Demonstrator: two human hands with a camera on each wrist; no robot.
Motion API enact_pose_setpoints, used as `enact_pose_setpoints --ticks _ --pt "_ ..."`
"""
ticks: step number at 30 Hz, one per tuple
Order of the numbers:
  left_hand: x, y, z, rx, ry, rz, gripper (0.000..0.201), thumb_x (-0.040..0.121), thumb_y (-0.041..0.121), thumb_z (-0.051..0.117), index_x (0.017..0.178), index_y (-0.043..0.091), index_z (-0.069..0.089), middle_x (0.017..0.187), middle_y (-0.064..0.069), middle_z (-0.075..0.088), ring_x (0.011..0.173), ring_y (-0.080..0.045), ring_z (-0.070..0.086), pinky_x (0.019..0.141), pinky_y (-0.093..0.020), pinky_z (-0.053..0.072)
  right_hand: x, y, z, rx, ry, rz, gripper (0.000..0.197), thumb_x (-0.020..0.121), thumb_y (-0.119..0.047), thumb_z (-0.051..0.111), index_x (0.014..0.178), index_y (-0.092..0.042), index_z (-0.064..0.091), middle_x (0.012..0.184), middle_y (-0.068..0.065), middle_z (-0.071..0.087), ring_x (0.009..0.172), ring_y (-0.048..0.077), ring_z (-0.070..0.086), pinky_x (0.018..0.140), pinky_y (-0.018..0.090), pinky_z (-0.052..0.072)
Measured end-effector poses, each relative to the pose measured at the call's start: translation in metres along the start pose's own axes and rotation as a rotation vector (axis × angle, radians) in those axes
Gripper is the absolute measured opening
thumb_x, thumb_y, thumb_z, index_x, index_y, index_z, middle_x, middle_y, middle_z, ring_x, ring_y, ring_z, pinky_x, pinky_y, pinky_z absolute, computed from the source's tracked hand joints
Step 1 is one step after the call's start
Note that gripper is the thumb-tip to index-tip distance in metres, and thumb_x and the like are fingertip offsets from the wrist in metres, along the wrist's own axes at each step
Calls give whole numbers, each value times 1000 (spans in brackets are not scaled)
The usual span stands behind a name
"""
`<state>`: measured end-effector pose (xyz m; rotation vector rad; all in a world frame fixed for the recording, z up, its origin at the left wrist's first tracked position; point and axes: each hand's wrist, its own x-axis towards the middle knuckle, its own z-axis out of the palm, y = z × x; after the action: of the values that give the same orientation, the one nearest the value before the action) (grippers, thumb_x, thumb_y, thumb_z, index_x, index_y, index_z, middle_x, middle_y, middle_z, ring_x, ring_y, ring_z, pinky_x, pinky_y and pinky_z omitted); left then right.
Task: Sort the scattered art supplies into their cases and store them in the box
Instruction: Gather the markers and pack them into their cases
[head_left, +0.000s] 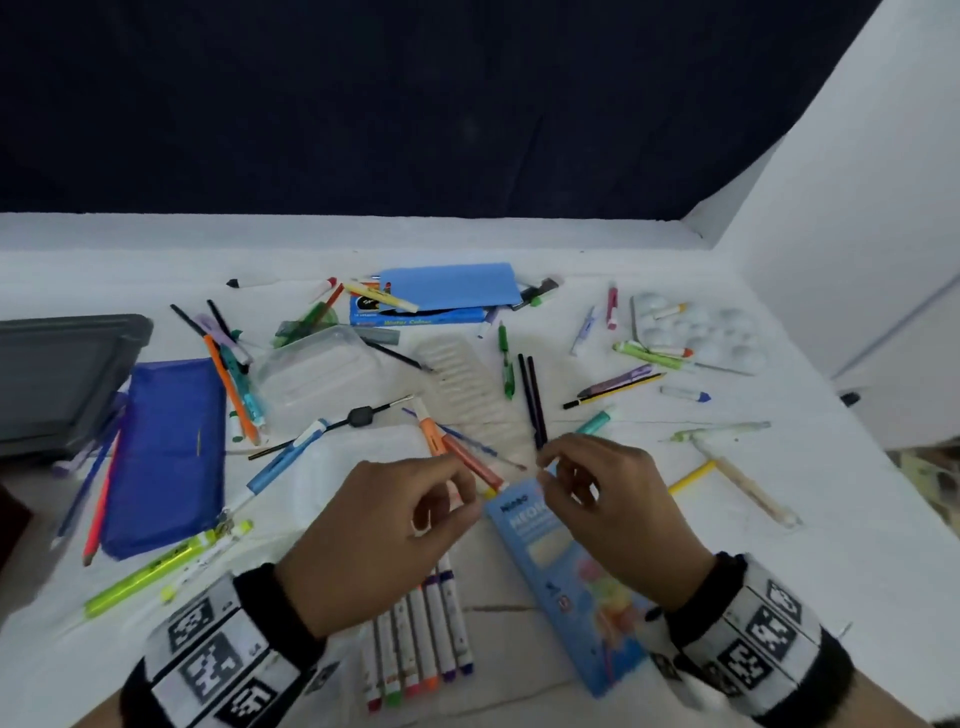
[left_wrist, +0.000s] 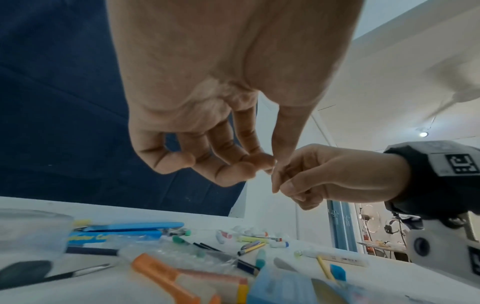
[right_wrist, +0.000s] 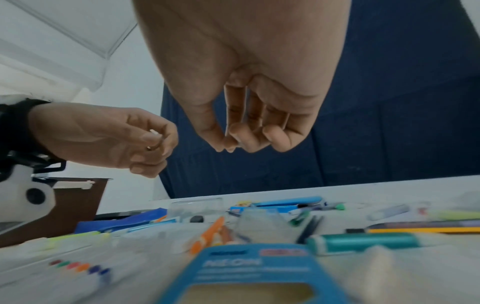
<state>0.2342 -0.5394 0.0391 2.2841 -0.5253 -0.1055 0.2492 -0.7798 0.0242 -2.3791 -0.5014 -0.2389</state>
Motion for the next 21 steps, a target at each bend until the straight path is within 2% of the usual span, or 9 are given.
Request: enact_pose_setpoints --ticks 3,6,9,12,14,15,18,21 --pt "22 14 19 -17 16 10 12 92 45 63 89 34 63 73 10 64 72 -13 63 68 -26 50 3 37 -33 -44 26 25 11 87 -16 68 90 -25 63 67 -10 54 59 13 53 59 35 49" --pt "47 30 41 -14 59 -10 7 91 39 67 88 34 63 72 11 64 70 -12 60 66 -27 49 4 81 -67 -87 45 30 13 86 -17 70 89 -27 62 66 -10 54 58 13 53 61 35 49" --pt "73 47 65 -14 93 -44 7 91 37 67 88 34 62 71 12 64 68 -10 59 64 -18 45 1 125 -98 -109 42 43 15 84 -18 73 87 -29 62 64 -13 55 59 12 55 61 31 50" --pt "97 62 86 -10 121 -76 6 92 36 66 91 32 62 73 7 63 73 -12 60 72 -16 45 5 166 -121 -123 8 64 19 82 -18 74 86 -32 62 65 -15 56 60 11 56 62 31 50" --pt "110 70 96 4 144 -130 5 92 37 65 91 34 62 75 4 63 76 -13 60 74 -4 37 14 191 -134 -133 -12 68 19 81 -18 74 86 -33 62 66 -14 56 62 11 56 62 30 50" --pt "116 73 101 -3 148 -149 5 92 38 65 90 35 62 76 3 63 76 -13 60 72 -4 37 20 201 -140 -148 -27 67 18 82 -19 73 87 -33 62 68 -14 56 65 10 56 63 29 50" --pt "140 72 113 2 135 -138 5 93 40 65 93 36 61 75 4 60 72 -14 57 67 -25 46 44 234 -153 -272 -98 64 21 83 -25 72 103 -28 64 85 -14 58 82 8 54 72 30 50" --pt "179 63 123 78 101 -134 11 92 46 63 97 38 59 84 10 61 78 -8 57 68 -24 47 70 268 -159 -367 -133 69 43 78 -26 76 118 -23 61 109 -2 60 101 25 54 80 43 52"
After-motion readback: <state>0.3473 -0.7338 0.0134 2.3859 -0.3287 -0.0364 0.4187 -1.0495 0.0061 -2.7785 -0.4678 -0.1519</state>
